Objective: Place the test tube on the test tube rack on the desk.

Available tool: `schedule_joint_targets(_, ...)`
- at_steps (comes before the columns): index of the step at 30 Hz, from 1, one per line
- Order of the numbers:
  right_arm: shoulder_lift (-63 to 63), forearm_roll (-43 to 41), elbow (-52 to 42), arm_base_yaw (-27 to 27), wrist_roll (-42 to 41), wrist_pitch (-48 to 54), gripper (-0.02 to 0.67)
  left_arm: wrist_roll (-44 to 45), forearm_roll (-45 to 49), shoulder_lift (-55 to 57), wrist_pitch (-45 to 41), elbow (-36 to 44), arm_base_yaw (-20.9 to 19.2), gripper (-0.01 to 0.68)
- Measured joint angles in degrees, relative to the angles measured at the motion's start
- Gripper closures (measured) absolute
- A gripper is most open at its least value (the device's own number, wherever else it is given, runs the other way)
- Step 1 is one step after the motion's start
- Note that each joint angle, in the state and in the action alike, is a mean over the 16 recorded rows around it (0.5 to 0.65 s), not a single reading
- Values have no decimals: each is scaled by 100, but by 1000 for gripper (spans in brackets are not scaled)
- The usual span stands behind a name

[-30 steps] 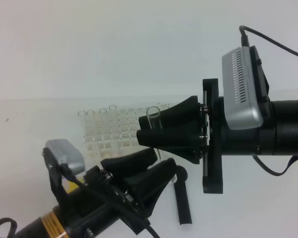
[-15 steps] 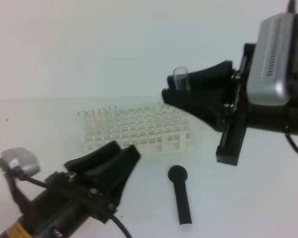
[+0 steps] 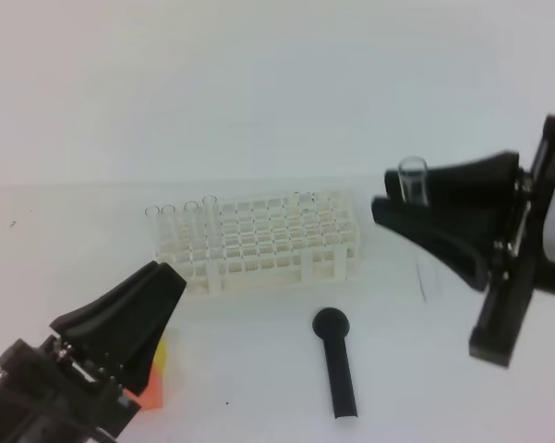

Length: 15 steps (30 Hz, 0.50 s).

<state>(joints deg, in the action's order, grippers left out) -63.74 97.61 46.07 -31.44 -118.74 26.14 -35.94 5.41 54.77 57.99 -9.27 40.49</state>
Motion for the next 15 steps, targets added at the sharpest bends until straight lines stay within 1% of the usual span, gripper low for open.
schedule_joint_targets(5, 271, 3, -434, 0, 98, -54, 527, 141, 4, -281, -324, -53, 0, 636)
schedule_joint_targets(8, 401, 6, -645, 0, 176, -51, 527, 317, 201, -389, -620, -145, 0, 663)
schedule_joint_targets(11, 501, 10, -817, 0, 242, -40, 527, 422, 708, -448, -1142, -326, 0, 673)
schedule_joint_targets(15, 585, 16, -979, 0, 315, -8, 527, 342, 1592, -474, -2003, -666, 0, 673)
